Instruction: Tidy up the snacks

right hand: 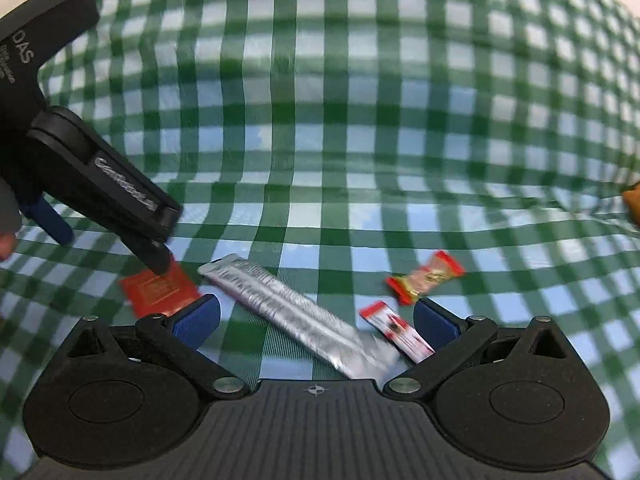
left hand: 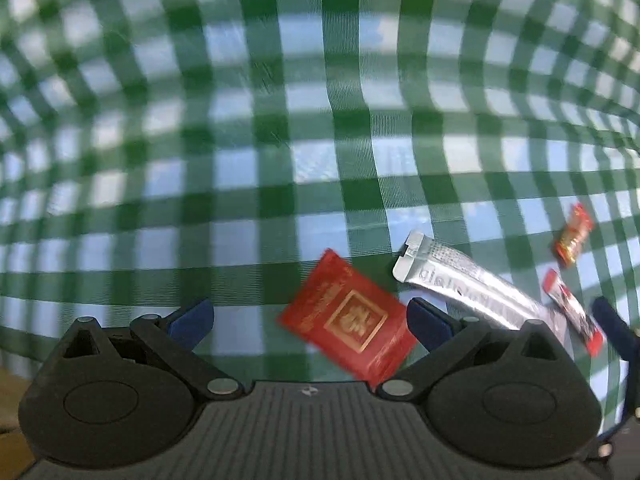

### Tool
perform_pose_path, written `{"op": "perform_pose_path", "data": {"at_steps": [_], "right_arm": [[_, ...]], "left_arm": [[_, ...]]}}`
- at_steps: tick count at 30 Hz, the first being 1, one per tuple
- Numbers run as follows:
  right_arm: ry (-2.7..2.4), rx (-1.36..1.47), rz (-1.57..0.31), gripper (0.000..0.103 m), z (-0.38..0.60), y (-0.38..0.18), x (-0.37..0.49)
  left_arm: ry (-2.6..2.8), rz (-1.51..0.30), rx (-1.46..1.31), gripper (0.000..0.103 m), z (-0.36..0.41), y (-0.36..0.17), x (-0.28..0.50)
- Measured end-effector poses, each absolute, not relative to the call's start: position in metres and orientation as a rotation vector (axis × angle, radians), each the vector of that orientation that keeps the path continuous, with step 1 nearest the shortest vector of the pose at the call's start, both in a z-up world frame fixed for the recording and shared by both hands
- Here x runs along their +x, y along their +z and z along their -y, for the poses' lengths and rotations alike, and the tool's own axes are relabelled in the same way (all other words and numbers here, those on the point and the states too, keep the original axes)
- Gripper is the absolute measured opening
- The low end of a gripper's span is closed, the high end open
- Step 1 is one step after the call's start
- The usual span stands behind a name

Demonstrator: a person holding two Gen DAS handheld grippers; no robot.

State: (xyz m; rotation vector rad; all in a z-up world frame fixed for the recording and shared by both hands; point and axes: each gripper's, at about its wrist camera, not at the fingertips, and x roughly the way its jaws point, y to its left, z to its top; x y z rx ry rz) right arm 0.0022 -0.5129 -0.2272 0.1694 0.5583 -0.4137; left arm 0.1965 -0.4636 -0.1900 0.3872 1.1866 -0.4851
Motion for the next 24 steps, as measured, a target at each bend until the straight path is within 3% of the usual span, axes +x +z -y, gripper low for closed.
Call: {"op": "perform_pose_path", "data": {"at_steps": [2, 5, 6, 7, 8, 9, 10, 12, 24], "right_arm": [[-0.382, 0.140, -0.585, 0.100, 0.514, -0.238, 0.021], [-0.309, 0.068, -0.627, 0.089, 0.508, -0.254, 0.038], [-0.295, 0.058, -0.596, 0.077, 0.505, -0.255, 0.038], [-0.260, 0.061, -0.596, 0.058, 0.504, -0.254, 0.038], [-0.257, 0.063, -0.592, 0.047, 0.502, -0.253, 0.038], [-0.271, 0.054, -0.600, 0.037, 0.498, -0.251, 0.038], [-0.281, 0.045, -0.607, 0.027, 0.495, -0.250, 0.037], [-0.308, 0.026, -0.622, 0.020, 0.487, -0.247, 0.035], [-0.434, 0.321, -0.495, 0.018, 0.420, -0.171, -0.069]], "left_arm": [[-0.475, -1.272, 0.372, 0.103, 0.469, -0.211, 0.210], [-0.475, -1.247, 0.338, 0.103, 0.466, -0.210, 0.210], [-0.480, -1.241, 0.349, 0.096, 0.465, -0.210, 0.208], [-0.473, -1.220, 0.363, 0.088, 0.463, -0.208, 0.206], [-0.469, -1.195, 0.360, 0.059, 0.461, -0.203, 0.202], [-0.494, -1.194, 0.350, 0.006, 0.459, -0.197, 0.201], [-0.516, -1.218, 0.330, 0.007, 0.456, -0.193, 0.201], [-0.517, -1.244, 0.290, 0.007, 0.446, -0.184, 0.200], [-0.671, -1.027, 0.347, 0.007, 0.329, -0.085, 0.097]]}}
